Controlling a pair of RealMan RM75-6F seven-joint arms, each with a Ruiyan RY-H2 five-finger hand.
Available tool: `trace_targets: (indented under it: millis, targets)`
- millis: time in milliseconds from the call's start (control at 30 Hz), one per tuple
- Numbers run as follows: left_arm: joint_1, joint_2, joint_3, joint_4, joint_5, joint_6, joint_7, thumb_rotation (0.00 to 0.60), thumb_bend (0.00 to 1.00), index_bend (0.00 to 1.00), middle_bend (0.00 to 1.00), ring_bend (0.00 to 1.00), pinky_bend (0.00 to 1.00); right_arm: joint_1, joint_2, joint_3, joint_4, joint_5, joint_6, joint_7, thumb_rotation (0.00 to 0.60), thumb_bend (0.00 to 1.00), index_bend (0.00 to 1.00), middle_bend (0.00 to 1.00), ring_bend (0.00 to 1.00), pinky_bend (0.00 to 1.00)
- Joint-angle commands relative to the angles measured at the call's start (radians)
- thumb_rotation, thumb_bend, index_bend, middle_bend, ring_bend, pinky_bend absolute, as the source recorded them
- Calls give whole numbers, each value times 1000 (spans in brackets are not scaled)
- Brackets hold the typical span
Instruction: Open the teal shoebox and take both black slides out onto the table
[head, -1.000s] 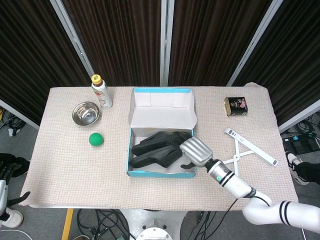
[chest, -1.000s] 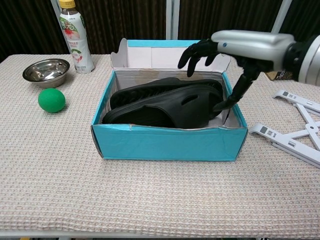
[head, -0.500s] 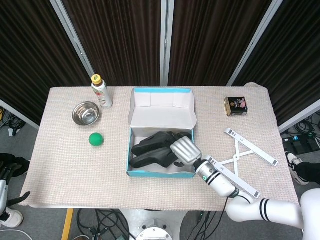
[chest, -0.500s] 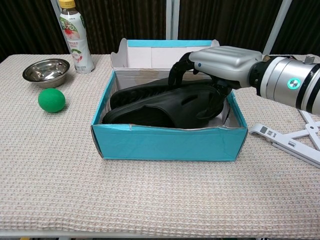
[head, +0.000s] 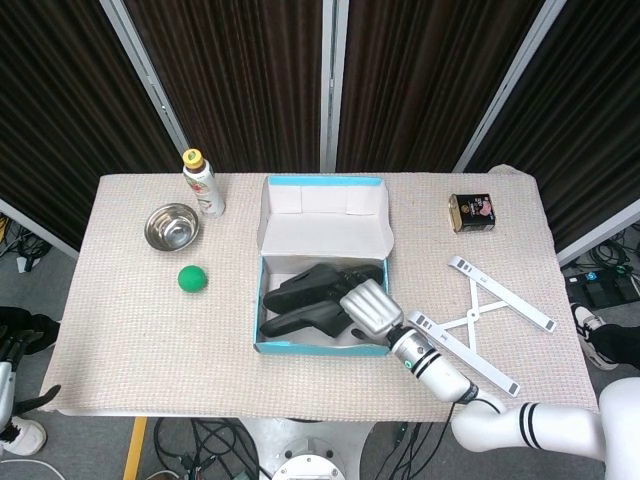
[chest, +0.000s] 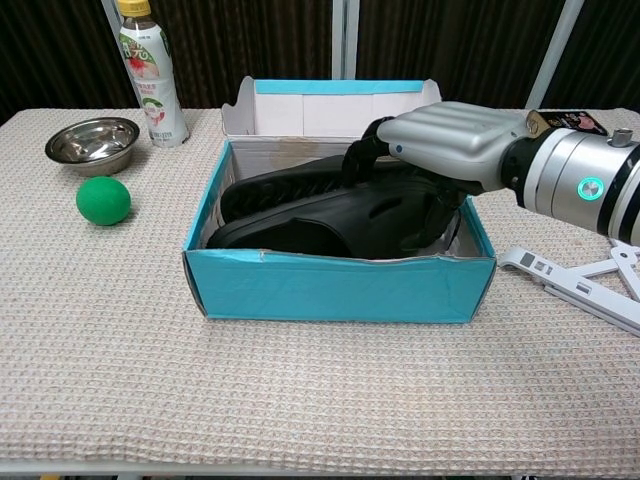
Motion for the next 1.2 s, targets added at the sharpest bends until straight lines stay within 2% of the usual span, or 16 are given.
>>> trace_targets:
  millis: [33,300,400,500,567,600,733,967,1200]
  targets:
    - [0,-3,0,3,4,3,-4,600,0,235,189,52,119,1,-19,-1,15,25,0,-16,600,50,298,330,102,240]
    - [5,-10,1,14,-3,-3,-15,600,0,235,189,52,119,11,-80,-3,58,30,-7,-18,600,60,323,353,136,316]
    - [6,-11,1,18,-2,-1,-20,600,0,236,190,52,118,18,-102,-5,78,23,-1,-41,600,94,375,385,172,374]
    - [8,-12,1,20,-2,0,-22,600,0,236,190,52,118,21,-122,-1,97,14,15,-57,600,216,495,454,246,447]
    - [8,-13,2,20,-1,1,-24,600,0,238,190,52,119,21,-125,5,100,9,22,-50,600,359,610,523,320,510]
    - [9,-13,2,21,0,2,-24,600,0,242,189,52,119,19,-121,10,97,1,28,-38,600,391,638,539,338,522]
    - [12,-12,2,23,-2,2,-25,600,0,248,189,52,119,14,-85,25,68,-39,47,20,600,466,695,573,364,525]
    - [7,-8,-3,11,1,2,-15,600,0,248,189,52,120,-8,13,63,-24,-86,95,114,600,464,698,574,364,504]
    - [-1,2,-8,1,8,2,-4,600,0,248,189,52,120,-85,152,114,-106,-79,168,325,600,447,698,573,363,504]
